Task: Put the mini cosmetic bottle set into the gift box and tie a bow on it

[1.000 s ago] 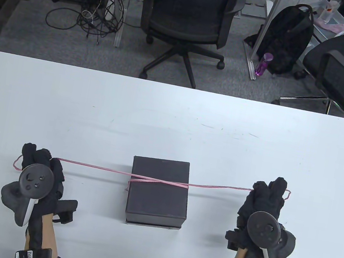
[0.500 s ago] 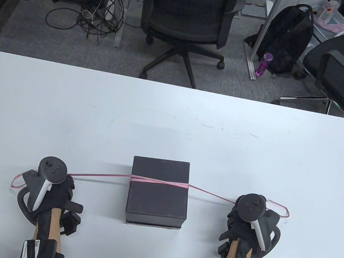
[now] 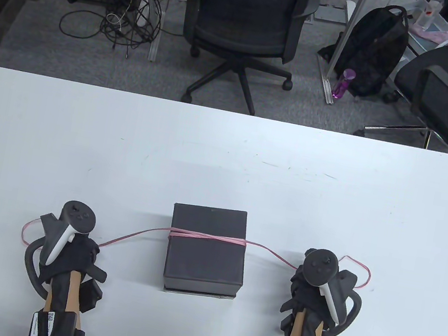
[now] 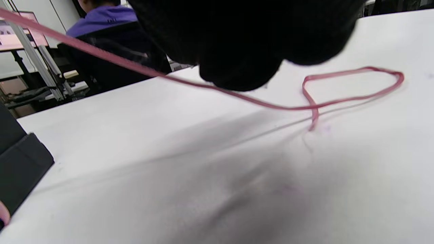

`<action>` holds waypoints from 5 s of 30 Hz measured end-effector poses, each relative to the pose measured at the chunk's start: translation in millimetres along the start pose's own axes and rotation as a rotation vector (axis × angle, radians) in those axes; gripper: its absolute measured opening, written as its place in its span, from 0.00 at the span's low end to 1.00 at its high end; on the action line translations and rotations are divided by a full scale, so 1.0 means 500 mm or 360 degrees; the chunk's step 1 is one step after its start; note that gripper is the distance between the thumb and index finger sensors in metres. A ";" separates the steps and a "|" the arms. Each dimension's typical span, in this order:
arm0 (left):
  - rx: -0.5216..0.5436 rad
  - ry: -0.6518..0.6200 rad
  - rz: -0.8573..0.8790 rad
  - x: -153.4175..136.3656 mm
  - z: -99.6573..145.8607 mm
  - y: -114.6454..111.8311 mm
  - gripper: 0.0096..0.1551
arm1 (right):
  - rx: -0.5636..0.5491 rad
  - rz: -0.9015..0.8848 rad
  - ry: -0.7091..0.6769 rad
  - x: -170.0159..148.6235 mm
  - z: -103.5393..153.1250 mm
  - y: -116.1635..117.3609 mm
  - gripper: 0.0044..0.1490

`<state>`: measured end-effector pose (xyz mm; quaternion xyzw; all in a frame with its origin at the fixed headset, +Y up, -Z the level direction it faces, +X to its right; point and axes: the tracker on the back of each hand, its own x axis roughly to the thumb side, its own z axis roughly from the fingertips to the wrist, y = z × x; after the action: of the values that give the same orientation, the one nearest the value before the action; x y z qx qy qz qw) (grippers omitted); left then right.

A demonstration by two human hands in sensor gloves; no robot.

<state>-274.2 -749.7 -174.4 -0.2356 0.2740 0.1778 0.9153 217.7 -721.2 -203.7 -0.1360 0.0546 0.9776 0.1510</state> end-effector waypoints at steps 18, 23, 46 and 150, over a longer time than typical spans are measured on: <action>0.0041 -0.1412 0.0620 0.130 0.085 -0.010 0.43 | 0.0201 -0.0777 -0.0834 0.133 0.034 0.008 0.38; 0.0044 -0.1351 0.0579 0.145 0.070 -0.042 0.43 | 0.0284 -0.0798 -0.0800 0.136 0.020 0.049 0.37; 0.0359 -0.1284 0.0700 0.141 0.112 -0.040 0.21 | 0.0015 -0.0725 -0.0737 0.142 0.065 -0.002 0.29; 0.0183 -0.1011 0.0036 0.171 0.034 -0.188 0.25 | 0.0393 -0.0035 -0.0709 0.160 0.043 0.177 0.29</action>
<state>-156.8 -801.7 -180.6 -0.1130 -0.0132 0.2368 0.9649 111.7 -779.5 -199.8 0.1016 0.1375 0.9677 0.1854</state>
